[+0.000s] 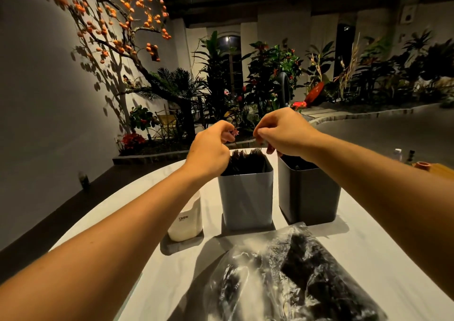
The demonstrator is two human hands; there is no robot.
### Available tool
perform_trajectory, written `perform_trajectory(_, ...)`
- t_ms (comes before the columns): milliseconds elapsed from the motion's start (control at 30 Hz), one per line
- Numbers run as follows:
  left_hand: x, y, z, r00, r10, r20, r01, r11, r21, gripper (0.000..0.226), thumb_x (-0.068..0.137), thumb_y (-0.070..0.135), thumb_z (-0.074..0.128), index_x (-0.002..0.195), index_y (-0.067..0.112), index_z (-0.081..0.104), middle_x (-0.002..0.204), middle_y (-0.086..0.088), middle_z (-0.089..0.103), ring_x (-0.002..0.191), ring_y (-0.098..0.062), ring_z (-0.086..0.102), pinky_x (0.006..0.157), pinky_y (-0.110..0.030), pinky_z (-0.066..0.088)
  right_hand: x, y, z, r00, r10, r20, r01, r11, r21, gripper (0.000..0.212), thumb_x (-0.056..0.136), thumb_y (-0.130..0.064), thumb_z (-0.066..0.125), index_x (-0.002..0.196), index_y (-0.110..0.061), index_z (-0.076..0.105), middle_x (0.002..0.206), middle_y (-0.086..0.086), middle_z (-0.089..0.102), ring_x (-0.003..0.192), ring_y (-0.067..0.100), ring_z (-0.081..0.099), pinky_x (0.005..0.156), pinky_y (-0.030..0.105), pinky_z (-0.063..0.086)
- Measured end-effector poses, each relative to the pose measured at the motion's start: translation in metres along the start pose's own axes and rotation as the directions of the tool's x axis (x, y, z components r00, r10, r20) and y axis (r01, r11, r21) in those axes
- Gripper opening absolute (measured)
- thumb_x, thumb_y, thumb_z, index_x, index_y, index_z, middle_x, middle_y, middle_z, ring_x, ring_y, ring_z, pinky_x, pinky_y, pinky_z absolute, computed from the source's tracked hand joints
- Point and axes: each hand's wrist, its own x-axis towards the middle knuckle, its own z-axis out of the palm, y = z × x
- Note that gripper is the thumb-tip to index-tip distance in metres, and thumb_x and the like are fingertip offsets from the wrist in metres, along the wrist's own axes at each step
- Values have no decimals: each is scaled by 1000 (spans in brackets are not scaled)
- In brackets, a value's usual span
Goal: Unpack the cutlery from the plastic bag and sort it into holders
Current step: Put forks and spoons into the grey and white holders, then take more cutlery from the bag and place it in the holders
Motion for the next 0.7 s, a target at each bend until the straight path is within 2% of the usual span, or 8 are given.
perform_trajectory(67,-8,6,-10,1000,-10,-20,10,1000,-7,58,82,-14,36,126,17,59,107,2,67,107,-20,60,95,-38,51,-10,-7,-4,1000,-12,-16,11,1000,-19,23,94,-10,52,90,-14,74,84,9,74,69,21,71,48,23,51)
perform_trajectory(167,-25,15,-22,999,-25,-30,24,999,-35,56,83,-14,35,124,15,60,102,1,66,103,-21,61,94,-39,52,-29,-18,-10,999,-3,-37,3,1000,-13,24,94,-10,52,90,-13,75,85,5,72,82,19,68,70,34,60)
perform_trajectory(200,-30,18,-25,999,-33,-27,32,999,-44,55,83,-14,35,123,15,60,101,0,66,102,-22,61,94,-41,53,-35,-21,-12,999,1,-37,-1,1000,-14,24,94,-10,51,91,-13,75,84,4,71,84,18,68,72,34,59)
perform_trajectory(333,-66,35,-38,998,-41,41,45,995,-88,52,85,-14,35,122,13,60,98,-4,67,98,-26,63,88,-43,56,-74,-34,-21,1000,16,-16,-16,1000,-10,24,96,-10,50,93,-13,74,78,3,69,72,14,63,58,22,46)
perform_trajectory(500,-117,65,-45,977,-32,210,48,996,-70,47,93,-12,36,125,15,57,100,-4,66,90,-18,66,71,-28,56,-130,-44,-37,996,56,69,-57,998,4,23,98,-10,50,95,-12,73,77,7,69,70,18,62,58,27,50)
perform_trajectory(600,-147,78,-42,959,-26,281,46,997,-62,39,98,-4,42,126,18,57,100,0,67,89,-13,67,78,-29,58,-164,-46,-44,989,82,125,-80,997,-20,22,99,-10,51,96,-11,72,76,7,69,66,19,59,54,26,48)
perform_trajectory(700,-172,88,-40,938,9,347,-1,1000,-23,28,101,10,51,126,17,59,112,-2,67,99,-16,65,89,-35,56,-193,-48,-50,978,103,181,-99,995,-32,21,100,-15,53,97,-9,72,77,7,67,65,17,58,51,23,47)
